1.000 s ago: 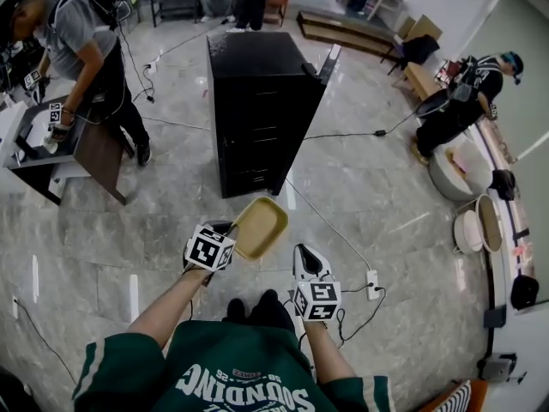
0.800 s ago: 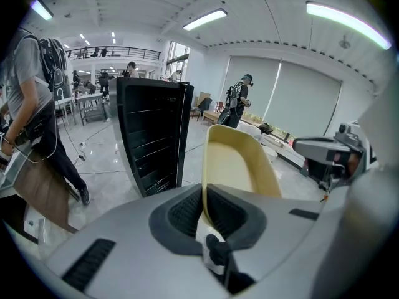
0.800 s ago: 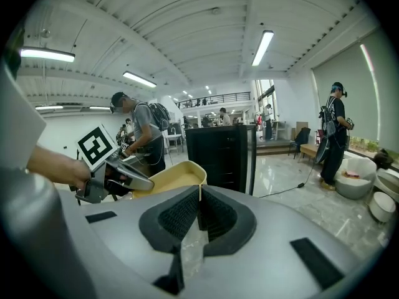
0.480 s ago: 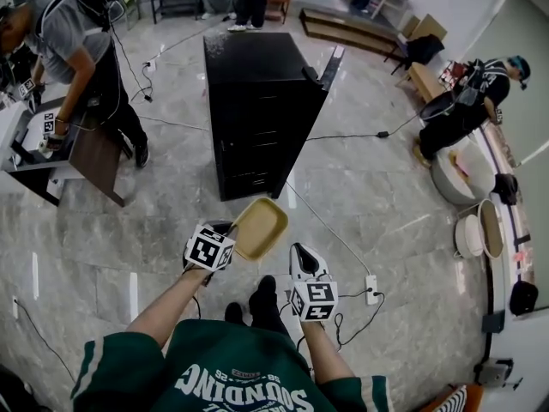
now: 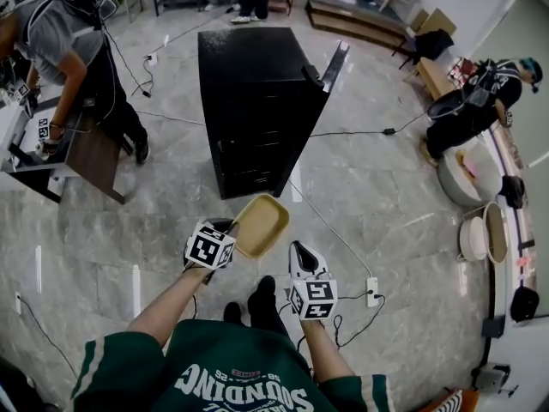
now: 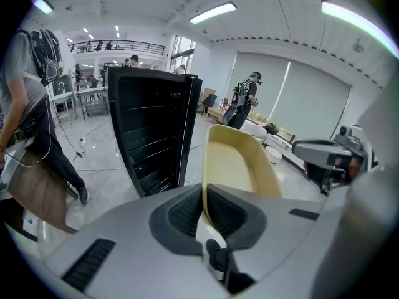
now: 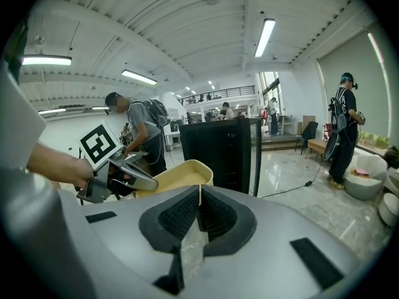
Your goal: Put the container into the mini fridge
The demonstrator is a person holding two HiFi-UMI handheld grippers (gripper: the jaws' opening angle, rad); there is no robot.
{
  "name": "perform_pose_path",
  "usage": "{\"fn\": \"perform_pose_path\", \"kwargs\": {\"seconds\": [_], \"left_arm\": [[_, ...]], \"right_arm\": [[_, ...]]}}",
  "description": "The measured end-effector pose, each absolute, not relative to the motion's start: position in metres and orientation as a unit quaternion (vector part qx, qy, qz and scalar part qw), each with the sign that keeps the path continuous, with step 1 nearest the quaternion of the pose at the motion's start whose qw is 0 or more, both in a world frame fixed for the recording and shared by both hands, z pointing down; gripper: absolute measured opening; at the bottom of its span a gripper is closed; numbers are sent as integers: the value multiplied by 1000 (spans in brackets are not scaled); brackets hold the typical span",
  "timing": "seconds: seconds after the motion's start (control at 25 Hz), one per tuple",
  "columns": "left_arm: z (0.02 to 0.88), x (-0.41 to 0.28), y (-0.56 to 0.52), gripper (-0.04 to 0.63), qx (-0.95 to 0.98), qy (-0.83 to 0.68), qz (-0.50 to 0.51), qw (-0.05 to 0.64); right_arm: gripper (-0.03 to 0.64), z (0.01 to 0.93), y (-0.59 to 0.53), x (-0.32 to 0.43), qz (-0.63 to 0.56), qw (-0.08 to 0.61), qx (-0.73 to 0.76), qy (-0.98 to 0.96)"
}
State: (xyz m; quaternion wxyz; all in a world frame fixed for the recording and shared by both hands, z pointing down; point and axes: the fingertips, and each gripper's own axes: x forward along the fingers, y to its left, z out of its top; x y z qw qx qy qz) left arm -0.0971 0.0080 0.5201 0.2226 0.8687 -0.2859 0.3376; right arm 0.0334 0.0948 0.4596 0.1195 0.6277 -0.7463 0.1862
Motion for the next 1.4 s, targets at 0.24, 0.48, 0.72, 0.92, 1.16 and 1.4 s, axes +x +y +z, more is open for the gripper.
{"fn": "perform_pose_path", "kwargs": {"seconds": [0.24,0.48,0.72,0.92,1.16,1.4], "left_arm": [[523,-84,-7,25,862,-295,341,230],[520,-72,-22,25,855,-313,342,234],[520,-62,-38,25,846,-334,340,238],[520,-55,-50,25,840,-352,334,243],[522,-45,-54,25,831,-371,331,249],[521,-30,-58,25,830,-375,332,246]], "right_arm": [[35,463,75,50,190,123,617,-753],[35,461,52,65,189,123,600,-767],[35,464,31,79,188,125,580,-783],[35,467,14,86,186,127,561,-797],[35,466,5,97,181,128,540,-812],[35,467,-1,112,183,127,536,-814]]}}
